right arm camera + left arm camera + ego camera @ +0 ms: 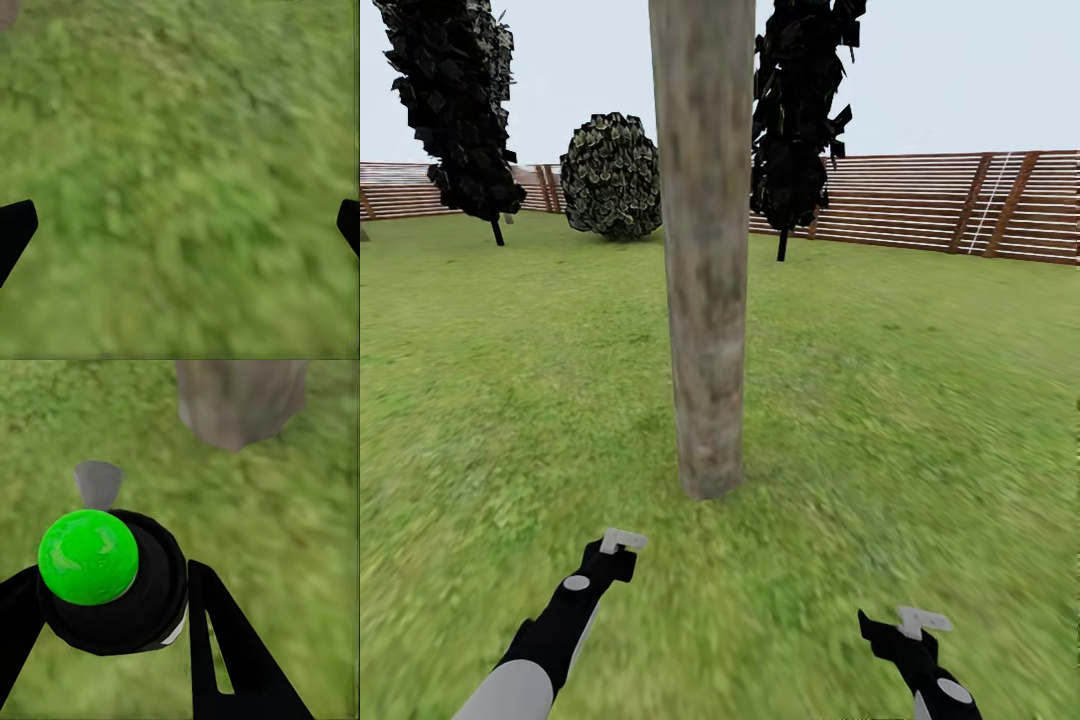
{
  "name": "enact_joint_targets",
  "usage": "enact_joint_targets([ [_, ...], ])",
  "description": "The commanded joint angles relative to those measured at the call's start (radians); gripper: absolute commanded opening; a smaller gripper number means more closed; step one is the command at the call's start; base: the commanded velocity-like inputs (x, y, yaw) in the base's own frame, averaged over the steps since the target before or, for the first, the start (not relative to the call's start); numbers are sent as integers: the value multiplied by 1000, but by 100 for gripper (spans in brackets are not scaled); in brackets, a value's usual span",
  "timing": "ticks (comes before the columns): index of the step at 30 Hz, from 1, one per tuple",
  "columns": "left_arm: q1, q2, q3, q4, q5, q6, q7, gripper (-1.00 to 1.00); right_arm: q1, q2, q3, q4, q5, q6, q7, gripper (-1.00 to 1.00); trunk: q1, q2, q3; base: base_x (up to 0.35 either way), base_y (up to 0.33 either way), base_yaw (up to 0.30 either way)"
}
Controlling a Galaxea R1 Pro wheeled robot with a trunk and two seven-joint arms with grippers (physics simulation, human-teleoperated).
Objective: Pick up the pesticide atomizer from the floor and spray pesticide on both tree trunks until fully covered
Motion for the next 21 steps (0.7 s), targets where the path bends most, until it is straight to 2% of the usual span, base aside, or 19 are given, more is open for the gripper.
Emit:
enact_joint_targets([
  [1,-1,-6,3,0,2,4,4,-100,0,-1,-1,-1,0,-4,0,100,0,0,1,0,0,-193],
  [5,-2,-12,7,-1,15,72,9,-100,0,-8,-1,-4,-2,-34,5,100,0,0,3,0,0,-218],
  [8,-7,-9,7,-1,23,214,10,-100,1,-12,-1,2,-1,-138,7,100,0,0,5,0,0,-236],
  [11,-14,-8,7,-1,25,284,11,-100,11,-14,0,12,0,-215,7,100,0,0,6,0,0,-248],
  [14,-13,-7,10,-1,23,313,10,-100,15,-13,0,46,0,-233,6,100,0,0,8,0,0,-143],
  [21,-4,-4,5,-2,25,325,1,-100,17,-9,-1,73,-1,-238,-2,100,0,0,8,0,0,-61],
])
